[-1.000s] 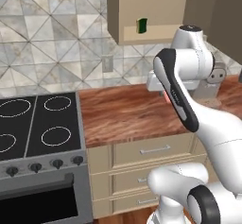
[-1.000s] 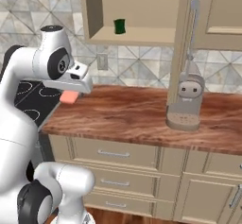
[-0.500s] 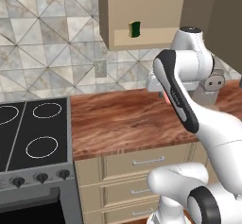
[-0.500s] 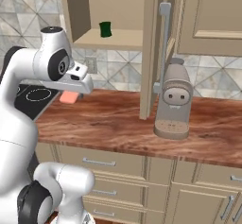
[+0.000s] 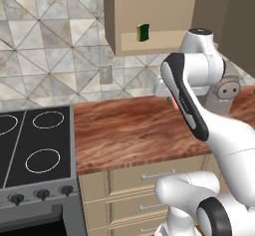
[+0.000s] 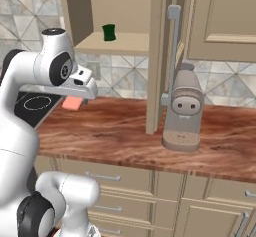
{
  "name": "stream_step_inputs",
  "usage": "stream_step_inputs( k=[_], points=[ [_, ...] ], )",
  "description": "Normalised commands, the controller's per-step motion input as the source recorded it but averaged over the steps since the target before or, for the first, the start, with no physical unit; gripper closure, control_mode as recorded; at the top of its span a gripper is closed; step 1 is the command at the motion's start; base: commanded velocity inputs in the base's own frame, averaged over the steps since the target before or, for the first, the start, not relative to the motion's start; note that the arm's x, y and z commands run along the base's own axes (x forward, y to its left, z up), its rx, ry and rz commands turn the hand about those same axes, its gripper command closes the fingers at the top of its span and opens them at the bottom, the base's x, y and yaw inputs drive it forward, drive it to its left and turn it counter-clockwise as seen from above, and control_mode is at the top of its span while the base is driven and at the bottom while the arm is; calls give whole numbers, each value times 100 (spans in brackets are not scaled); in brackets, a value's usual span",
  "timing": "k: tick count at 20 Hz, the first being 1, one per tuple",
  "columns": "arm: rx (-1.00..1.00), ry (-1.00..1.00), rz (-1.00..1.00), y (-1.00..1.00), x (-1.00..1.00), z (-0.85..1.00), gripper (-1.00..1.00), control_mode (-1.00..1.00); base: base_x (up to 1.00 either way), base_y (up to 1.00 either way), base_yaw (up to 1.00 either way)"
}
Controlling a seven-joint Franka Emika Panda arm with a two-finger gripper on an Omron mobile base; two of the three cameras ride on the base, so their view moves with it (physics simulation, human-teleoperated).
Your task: Pick up the bar soap and sponge from the sink, and place them back in the cabinet, and close the cabinet door.
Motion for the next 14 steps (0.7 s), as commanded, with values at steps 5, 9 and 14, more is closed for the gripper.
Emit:
stream_step_inputs(
  k=[5,9,14],
  points=[
    [0,0,0,0,0,0,100,100,12,-3,0],
    [0,-10,0,-14,26,35,100,-100,11,-11,0],
    [0,-22,3,-53,74,94,100,-100,0,0,0]
  ],
)
